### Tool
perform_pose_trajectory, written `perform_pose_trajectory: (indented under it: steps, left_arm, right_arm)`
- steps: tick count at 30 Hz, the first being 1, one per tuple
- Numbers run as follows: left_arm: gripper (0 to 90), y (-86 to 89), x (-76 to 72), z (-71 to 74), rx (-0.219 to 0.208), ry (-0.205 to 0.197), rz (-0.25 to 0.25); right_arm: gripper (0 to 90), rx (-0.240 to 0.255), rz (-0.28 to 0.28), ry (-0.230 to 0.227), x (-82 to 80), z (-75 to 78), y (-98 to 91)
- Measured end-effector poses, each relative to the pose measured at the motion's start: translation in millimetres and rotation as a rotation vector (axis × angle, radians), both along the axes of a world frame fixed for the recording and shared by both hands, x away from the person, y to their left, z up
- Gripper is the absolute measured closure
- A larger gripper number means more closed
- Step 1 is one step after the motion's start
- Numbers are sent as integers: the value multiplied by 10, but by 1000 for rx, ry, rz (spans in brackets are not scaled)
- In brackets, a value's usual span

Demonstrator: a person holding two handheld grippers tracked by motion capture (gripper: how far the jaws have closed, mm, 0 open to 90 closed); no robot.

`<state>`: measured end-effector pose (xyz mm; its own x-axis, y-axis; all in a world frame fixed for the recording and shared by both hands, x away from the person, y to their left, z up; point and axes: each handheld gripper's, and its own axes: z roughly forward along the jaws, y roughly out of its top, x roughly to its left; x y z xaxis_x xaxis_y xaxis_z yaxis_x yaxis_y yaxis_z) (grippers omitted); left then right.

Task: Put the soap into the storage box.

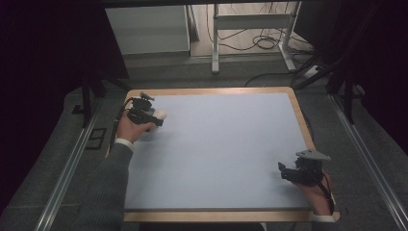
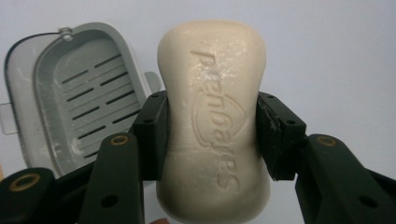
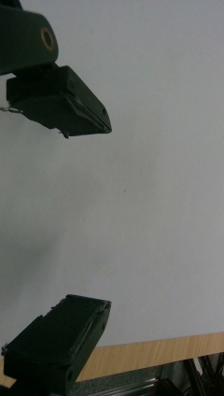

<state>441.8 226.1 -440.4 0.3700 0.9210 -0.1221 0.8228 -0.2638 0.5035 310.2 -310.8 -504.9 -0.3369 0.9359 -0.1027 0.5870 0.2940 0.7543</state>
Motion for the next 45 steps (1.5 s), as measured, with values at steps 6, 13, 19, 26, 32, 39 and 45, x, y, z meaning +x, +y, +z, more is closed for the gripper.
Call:
perform_pose_trajectory:
  steps: [6,13,19,26,32,39,45]
  left_arm:
    - [496,115,78,5,10,8,34]
    - [495,281,155,-23,-3,10,81]
    - [495,361,196,-68,12,15,111]
    - [495,389,238,-162,19,23,144]
    - [494,403,254,-227,29,36,161]
    - [421,391,225,-187,-9,-4,148]
    - [397,345,127,-57,-36,-39,108]
  right_arm:
    - [126,-2,-4,1,-1,-3,-9]
    - [126,1,-8,0,-4,-4,-22]
    - [126,4,-11,0,-9,2,-30]
    - [127,5,-9,-2,-12,6,-29]
    - [126,3,-10,-2,-13,4,-30]
    - [126,2,-10,-3,-12,4,-29]
    - [126,2,-7,-4,-16,8,-23]
